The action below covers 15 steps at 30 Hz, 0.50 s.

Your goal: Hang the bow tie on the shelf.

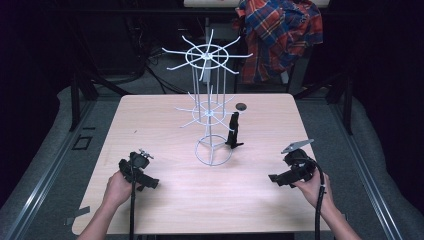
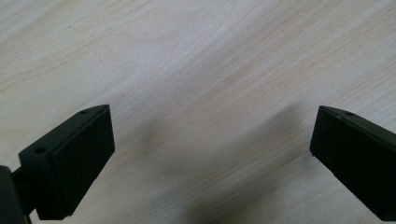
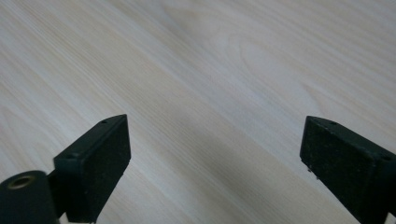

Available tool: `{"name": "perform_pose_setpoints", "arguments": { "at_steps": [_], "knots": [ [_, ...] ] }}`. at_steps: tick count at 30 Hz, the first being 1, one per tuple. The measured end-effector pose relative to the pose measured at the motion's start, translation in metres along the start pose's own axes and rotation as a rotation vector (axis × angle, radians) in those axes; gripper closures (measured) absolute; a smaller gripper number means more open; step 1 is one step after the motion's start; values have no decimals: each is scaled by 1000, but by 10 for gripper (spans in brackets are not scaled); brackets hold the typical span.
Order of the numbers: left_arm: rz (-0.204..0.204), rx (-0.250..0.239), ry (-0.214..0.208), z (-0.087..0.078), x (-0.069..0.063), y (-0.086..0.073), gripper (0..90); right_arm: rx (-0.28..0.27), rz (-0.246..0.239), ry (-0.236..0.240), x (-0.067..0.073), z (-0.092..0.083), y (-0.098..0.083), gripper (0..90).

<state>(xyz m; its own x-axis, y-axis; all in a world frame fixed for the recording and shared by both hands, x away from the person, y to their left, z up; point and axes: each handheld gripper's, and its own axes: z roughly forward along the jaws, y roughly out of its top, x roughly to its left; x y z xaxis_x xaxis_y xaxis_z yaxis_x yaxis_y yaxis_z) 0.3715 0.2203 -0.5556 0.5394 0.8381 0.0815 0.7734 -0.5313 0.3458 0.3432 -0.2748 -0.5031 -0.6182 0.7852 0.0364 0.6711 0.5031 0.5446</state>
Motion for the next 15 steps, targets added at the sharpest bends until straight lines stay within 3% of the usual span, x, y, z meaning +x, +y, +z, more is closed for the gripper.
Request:
{"name": "perform_pose_setpoints", "arguments": {
  "at_steps": [4,8,15],
  "knots": [
    [4,-4,-1,-2,-2,0,0,45,8,-4,-4,5,-1,2],
    [1,-13,-1,-6,-2,-1,0,91,19,-10,-7,13,-7,0],
    [-15,-28,2,-9,-2,-3,0,96,27,1,-10,11,-11,0]
  ]
}}
